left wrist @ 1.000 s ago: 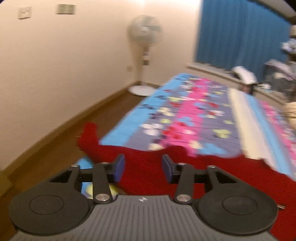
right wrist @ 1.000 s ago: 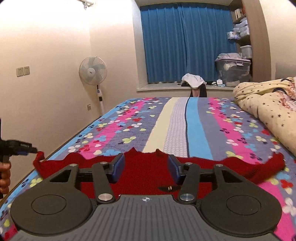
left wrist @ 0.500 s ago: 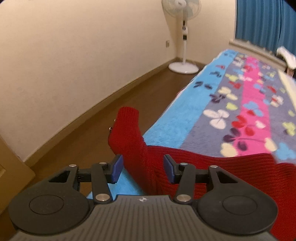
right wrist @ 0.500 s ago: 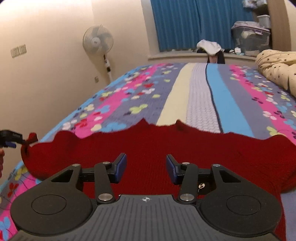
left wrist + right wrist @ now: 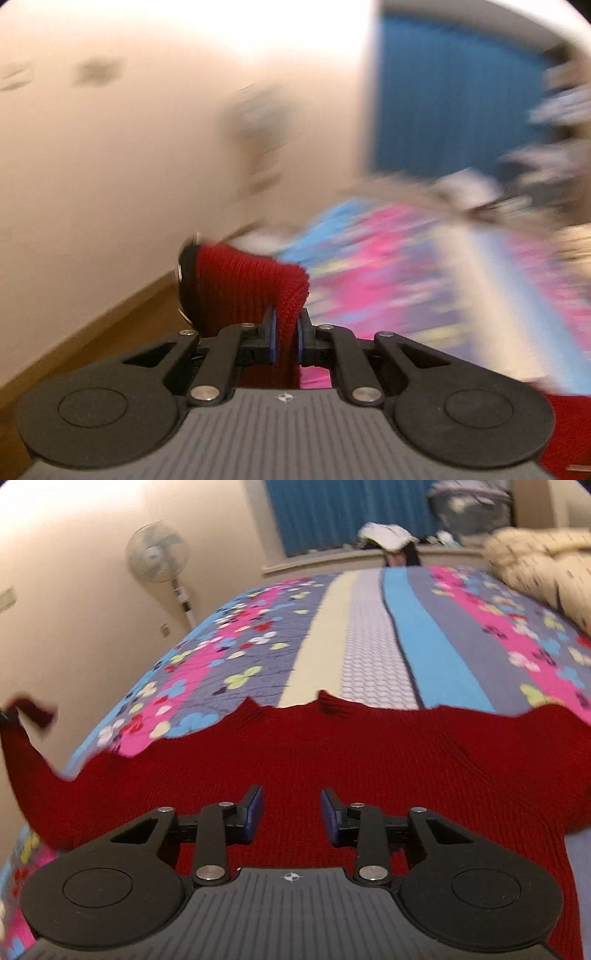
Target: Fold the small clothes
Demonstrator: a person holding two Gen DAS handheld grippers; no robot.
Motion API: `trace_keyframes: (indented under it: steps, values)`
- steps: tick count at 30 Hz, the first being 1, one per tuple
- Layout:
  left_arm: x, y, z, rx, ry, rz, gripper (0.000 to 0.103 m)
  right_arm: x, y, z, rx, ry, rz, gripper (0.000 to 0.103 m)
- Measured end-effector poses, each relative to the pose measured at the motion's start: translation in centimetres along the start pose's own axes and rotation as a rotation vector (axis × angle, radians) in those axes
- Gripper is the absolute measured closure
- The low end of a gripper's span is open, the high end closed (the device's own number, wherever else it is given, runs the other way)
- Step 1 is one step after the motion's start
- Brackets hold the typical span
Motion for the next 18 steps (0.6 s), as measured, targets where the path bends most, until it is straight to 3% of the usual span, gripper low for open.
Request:
trace_keyframes:
  steps: [2,4,5,6,7,8,9,12,14,18]
  values:
    - [-5.4,0.6,2.6,-0.03,0.199,-0.024,0.093,-1.4,-0.3,0.0,-0.003,0.01,-0.077,0.067]
    - [-10.8,3.1,4.2,0.025,0.388,-0.055,0.09,-3.0,-0.4,0.0,-0.005,0.01,-0.166,0.067]
    - [-12.9,4.9,4.2,0.096,0.46,-0.069,0.087,-3.7,-0.4,-0.1,-0.004,0.008,-0.204,0.067]
    - [-15.0,7.3,3.8,0.214,0.532,-0.094,0.068,-4.4,-0.2,-0.2,0.001,0.006,-0.251,0.066]
    - [-16.8,10.0,3.4,0.354,0.591,-0.141,0.059,-5.0,0.0,-0.4,0.011,0.009,-0.291,0.065]
    - [-17.6,11.8,3.3,0.428,0.608,-0.18,0.06,-5.6,0.3,-0.7,0.021,0.02,-0.327,0.065]
    - [-17.8,12.7,3.4,0.45,0.611,-0.208,0.06,-6.3,0.8,-1.1,0.045,0.044,-0.365,0.065]
    - [-16.3,11.1,3.6,0.425,0.606,-0.193,0.052,-8.3,2.9,-2.1,0.116,0.104,-0.485,0.065]
    - [-13.0,8.5,2.4,0.39,0.556,-0.061,0.047,-9.0,3.5,-2.3,0.121,0.113,-0.542,0.067]
    - [-6.7,5.3,-0.7,0.402,0.355,0.166,0.048,-8.6,3.9,-1.6,0.07,0.136,-0.563,0.064]
Point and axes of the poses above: each gripper's, at about its wrist camera, not at the fingertips, and z roughly against the way its jaws point, x to its left, y to its underside, the point moved 7 cm from there along -z, roughly the way its jaws point, and after that the axes turned 1 degree about -x, right-handed, at the moved point
